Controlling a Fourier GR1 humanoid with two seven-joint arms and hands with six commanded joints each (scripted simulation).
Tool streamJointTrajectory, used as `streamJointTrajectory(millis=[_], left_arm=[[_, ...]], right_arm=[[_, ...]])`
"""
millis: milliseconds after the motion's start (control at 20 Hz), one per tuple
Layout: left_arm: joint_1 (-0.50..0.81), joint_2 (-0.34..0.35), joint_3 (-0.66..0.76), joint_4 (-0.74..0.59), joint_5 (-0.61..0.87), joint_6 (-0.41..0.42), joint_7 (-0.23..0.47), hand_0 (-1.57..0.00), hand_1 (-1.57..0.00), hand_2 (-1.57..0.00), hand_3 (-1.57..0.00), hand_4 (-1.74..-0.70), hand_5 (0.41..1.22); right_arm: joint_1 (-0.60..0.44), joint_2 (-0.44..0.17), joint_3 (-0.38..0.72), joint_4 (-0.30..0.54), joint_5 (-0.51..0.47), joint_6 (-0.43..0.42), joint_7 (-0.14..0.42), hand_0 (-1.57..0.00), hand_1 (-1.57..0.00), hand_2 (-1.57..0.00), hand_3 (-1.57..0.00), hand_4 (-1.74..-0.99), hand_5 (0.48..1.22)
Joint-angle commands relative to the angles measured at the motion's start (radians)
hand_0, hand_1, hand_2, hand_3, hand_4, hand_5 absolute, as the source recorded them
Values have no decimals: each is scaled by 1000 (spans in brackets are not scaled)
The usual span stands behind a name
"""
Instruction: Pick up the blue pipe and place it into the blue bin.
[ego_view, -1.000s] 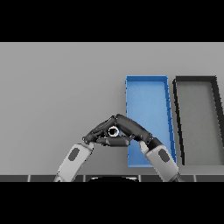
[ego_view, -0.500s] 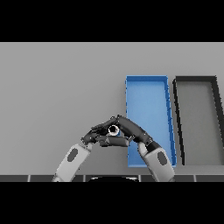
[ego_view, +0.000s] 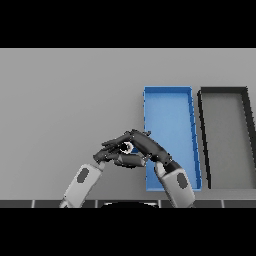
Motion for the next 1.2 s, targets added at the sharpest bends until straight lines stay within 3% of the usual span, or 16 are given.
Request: streamJointTrajectory(millis=[0,50,200,300,500,700,850,1000,1150], left_arm=[[5,-1,6,-3,10,0,15,-64,-59,-58,-45,-974,607],[10,0,8,-3,10,4,22,-51,-47,-46,-36,-973,578],[4,-12,5,16,-2,23,39,-25,-24,-23,-18,-970,531],[1,-6,9,16,1,19,55,-16,-15,-14,-11,-969,512],[17,-8,-6,4,-8,23,65,-6,-5,-5,-4,-971,485],[21,10,1,-1,-12,22,54,-2,-2,-2,-1,-954,474],[22,11,1,-8,-13,22,45,0,0,0,0,-947,468],[28,21,6,-30,-8,25,38,0,0,0,0,-951,468],[37,28,10,-51,4,21,69,1,1,1,1,-951,474]], right_arm=[[3,-6,-17,4,-6,8,-12,-1570,-1570,-1570,-1570,-1499,1220],[9,3,-13,2,-4,14,-25,-1570,-1570,-1570,-1570,-1499,1220],[-22,40,-58,4,-23,10,18,-1571,-1571,-1571,-1571,-1497,1221],[-42,48,-102,-22,-94,23,38,-1571,-1571,-1571,-1571,-1495,1221],[-184,62,-227,-67,-256,-29,217,-1571,-1571,-1571,-1571,-1494,1221],[-362,-49,-317,-38,-404,-172,227,-1571,-1571,-1571,-1571,-1497,1221],[-475,-135,-431,-15,-407,-267,233,-1571,-1571,-1571,-1571,-1498,1221],[-494,-222,-518,37,-389,-267,235,-1571,-1571,-1571,-1571,-1498,1221],[-443,-260,-577,81,-345,-274,235,-1571,-1571,-1571,-1571,-1499,1221]])
